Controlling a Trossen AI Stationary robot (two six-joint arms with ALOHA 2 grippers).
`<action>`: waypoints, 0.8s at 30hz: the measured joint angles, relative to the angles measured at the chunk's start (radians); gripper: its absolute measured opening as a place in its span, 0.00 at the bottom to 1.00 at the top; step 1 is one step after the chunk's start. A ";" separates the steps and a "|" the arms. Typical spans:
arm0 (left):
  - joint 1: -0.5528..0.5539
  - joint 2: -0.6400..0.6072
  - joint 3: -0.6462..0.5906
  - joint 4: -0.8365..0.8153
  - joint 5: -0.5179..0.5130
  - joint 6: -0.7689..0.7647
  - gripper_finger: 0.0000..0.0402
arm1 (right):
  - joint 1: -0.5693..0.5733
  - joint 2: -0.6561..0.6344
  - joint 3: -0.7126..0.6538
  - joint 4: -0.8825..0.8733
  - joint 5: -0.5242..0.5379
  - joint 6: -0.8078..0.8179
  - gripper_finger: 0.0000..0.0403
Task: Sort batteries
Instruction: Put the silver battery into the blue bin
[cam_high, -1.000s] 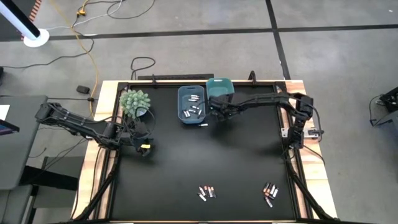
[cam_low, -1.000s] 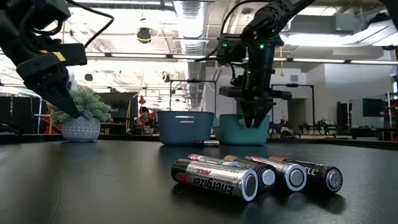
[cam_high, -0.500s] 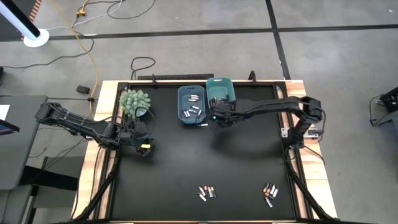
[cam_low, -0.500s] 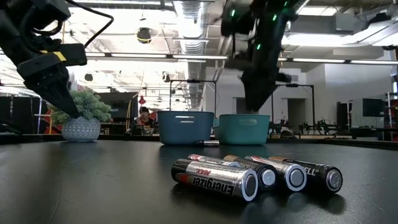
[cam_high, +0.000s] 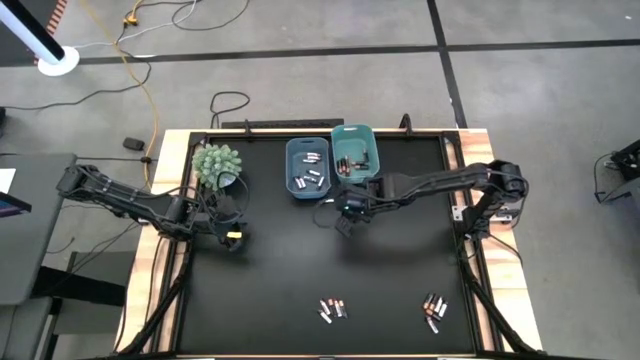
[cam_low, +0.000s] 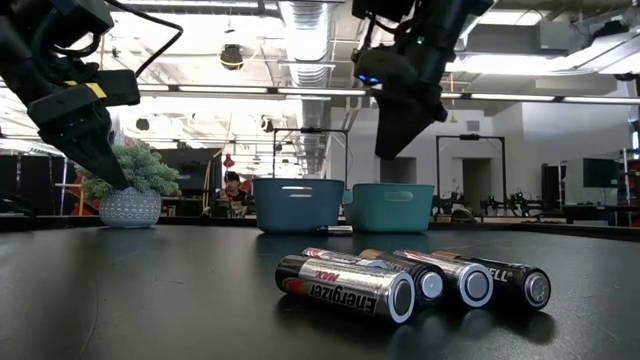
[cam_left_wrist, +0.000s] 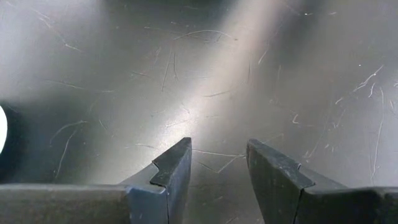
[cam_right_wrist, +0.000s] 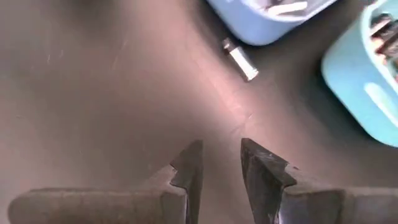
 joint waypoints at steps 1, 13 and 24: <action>0.000 0.000 0.000 0.000 0.000 0.000 0.37 | 0.005 0.006 0.000 0.005 -0.004 -0.012 0.31; 0.000 0.000 0.000 0.005 0.000 0.005 0.37 | 0.014 0.131 0.000 0.098 -0.028 -0.275 0.31; 0.000 0.000 0.000 0.005 0.000 -0.036 0.37 | 0.012 0.210 0.000 0.097 -0.028 -0.328 0.31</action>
